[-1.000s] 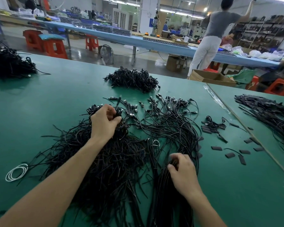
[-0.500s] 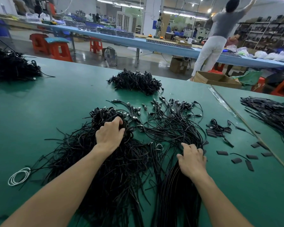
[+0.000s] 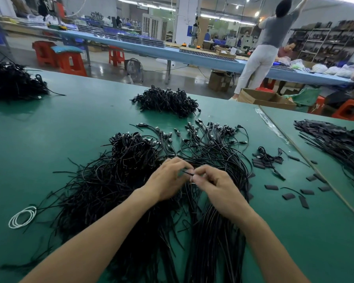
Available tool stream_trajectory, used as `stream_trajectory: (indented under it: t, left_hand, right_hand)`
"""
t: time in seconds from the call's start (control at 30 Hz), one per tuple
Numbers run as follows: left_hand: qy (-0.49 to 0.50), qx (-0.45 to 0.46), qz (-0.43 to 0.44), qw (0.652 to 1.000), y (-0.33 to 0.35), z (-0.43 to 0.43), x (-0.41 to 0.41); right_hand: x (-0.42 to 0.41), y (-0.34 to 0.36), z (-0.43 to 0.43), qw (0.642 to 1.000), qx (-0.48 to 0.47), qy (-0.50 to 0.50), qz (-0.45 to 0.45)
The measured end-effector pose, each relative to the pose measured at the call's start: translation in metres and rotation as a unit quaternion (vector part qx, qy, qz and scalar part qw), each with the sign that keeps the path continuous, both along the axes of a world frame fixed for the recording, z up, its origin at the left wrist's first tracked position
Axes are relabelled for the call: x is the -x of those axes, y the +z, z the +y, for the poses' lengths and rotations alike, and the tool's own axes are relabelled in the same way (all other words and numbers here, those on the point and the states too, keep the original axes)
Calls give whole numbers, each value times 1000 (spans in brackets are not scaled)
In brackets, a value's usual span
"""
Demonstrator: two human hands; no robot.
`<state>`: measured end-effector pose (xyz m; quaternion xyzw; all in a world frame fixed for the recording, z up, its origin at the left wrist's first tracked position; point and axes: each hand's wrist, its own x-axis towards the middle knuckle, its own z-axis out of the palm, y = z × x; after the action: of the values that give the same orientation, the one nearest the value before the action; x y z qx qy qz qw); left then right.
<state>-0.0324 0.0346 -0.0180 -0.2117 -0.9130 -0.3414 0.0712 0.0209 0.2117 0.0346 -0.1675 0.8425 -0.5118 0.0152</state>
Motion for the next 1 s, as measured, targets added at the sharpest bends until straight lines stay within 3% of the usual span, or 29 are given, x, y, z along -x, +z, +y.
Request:
stream_trajectory:
  t: [0.1,0.2,0.3,0.4,0.47,0.6,0.7,0.8,0.9,1.0]
  left_hand:
    - [64,-181,13,981,1,-2,-10]
    - [132,-246,105,954,6,-12,-23]
    - [93,-226,120,962,13,-20,-37]
    - [19,-136,4,990,20,-20,-51]
    - [-4,-76,-47,996,24,-16,-57]
    - [-20,-89,-52,994,26,-5,-64]
    - [-6,-143,-63,988,25,-2,-70]
    - [-59,-162,-158,972,27,0,-78]
    - [-160,-191,-301,921,32,3,-85]
    - [-212,-310,-379,846,41,6,-89]
  right_hand:
    - [-16,12,10,994,86,-37,57]
    - [-22,12,33,978,94,-156,106]
    - [-20,1,54,970,-24,-224,93]
    - [-21,-13,62,955,-208,-203,59]
    - [-25,-17,54,955,-259,-139,43]
    - [-37,-17,28,993,-116,-15,20]
    - [-41,-18,21,992,-107,-36,58]
    - [-39,-16,21,991,-60,-92,79]
    - [-37,-12,17,989,-23,-118,85]
    - [-39,-12,11,994,25,-88,54]
